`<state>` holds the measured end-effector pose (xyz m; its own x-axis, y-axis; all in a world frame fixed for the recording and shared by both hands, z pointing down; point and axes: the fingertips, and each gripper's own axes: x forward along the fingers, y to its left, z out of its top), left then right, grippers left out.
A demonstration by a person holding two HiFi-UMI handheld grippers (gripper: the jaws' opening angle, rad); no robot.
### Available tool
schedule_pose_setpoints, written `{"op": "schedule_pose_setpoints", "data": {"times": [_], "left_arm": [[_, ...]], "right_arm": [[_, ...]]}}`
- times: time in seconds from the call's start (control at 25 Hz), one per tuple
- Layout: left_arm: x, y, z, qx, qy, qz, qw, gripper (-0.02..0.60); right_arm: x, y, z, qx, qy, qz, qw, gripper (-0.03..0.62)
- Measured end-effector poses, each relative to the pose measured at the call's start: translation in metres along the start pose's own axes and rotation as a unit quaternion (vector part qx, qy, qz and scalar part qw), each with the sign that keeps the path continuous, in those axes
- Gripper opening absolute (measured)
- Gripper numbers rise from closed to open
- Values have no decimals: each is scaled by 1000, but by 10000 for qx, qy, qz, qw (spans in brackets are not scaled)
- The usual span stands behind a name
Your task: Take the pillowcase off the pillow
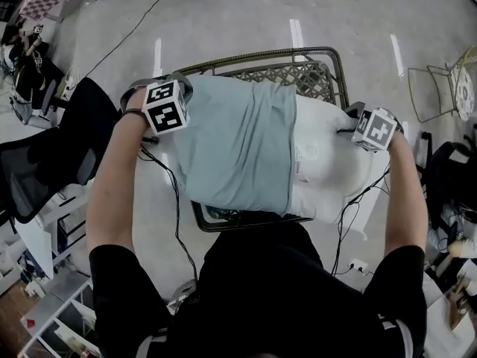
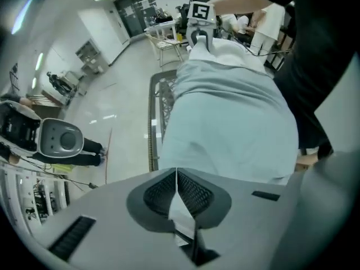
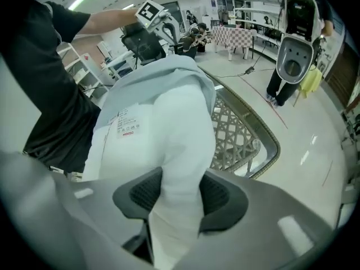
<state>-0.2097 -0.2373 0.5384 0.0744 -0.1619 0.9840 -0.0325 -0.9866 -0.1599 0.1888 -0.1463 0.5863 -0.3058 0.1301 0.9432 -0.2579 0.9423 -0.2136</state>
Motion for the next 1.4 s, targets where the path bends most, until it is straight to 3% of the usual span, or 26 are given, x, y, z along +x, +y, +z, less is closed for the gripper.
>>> {"op": "schedule_pose_setpoints", "data": {"times": [0.04,0.08,0.12,0.24,0.32,0.4,0.48,0.64,0.76,0.88,1.0,1.16,1.2,1.24,1.28,1.4], "left_arm": [[4,5,9,-15,-80,104,9999,23],[10,7,19,-19,-181,121,9998,129],[15,6,34,-53,-364,60,9993,160],[29,-3,83,-127,-971,-290,9948,161],[40,-3,96,139,-895,-353,9953,161],[47,2,93,334,-713,-444,9959,168],[47,5,84,302,-652,-740,9947,169],[47,12,60,229,-516,-1105,9923,173],[54,18,40,165,-379,-1202,9919,178],[54,22,18,209,-48,-1224,9923,181],[65,27,-9,616,551,-1103,9905,181],[94,18,-11,1161,500,-1071,9862,200],[97,13,-12,1230,499,-1139,9846,148],[98,10,-13,1277,512,-1194,9833,48],[98,7,-14,1301,524,-1200,9828,8],[91,5,-23,1222,655,-1077,9845,6]], "right_arm": [[2,0,3,-25,54,-81,9999,210],[5,-1,5,-64,155,-156,9997,227],[7,-3,6,-117,277,-220,9993,246],[9,-9,11,-286,462,-330,9980,301],[1,-11,30,-287,99,-335,9990,310],[-11,-12,61,-87,-569,-208,9981,310],[-11,-14,84,-1,-873,-36,9962,351],[36,-20,84,-41,-285,430,9987,439],[70,-17,79,175,-35,889,9959,454],[81,-5,81,-90,-35,1215,9925,444],[75,5,89,-523,-361,1377,9884,352],[54,13,97,-769,-655,1408,9849,293],[50,14,97,-799,-629,1401,9849,285],[48,14,96,-818,-587,1398,9850,279],[45,14,94,-831,-539,1398,9852,273],[36,11,85,-824,-431,1388,9859,259]]}}
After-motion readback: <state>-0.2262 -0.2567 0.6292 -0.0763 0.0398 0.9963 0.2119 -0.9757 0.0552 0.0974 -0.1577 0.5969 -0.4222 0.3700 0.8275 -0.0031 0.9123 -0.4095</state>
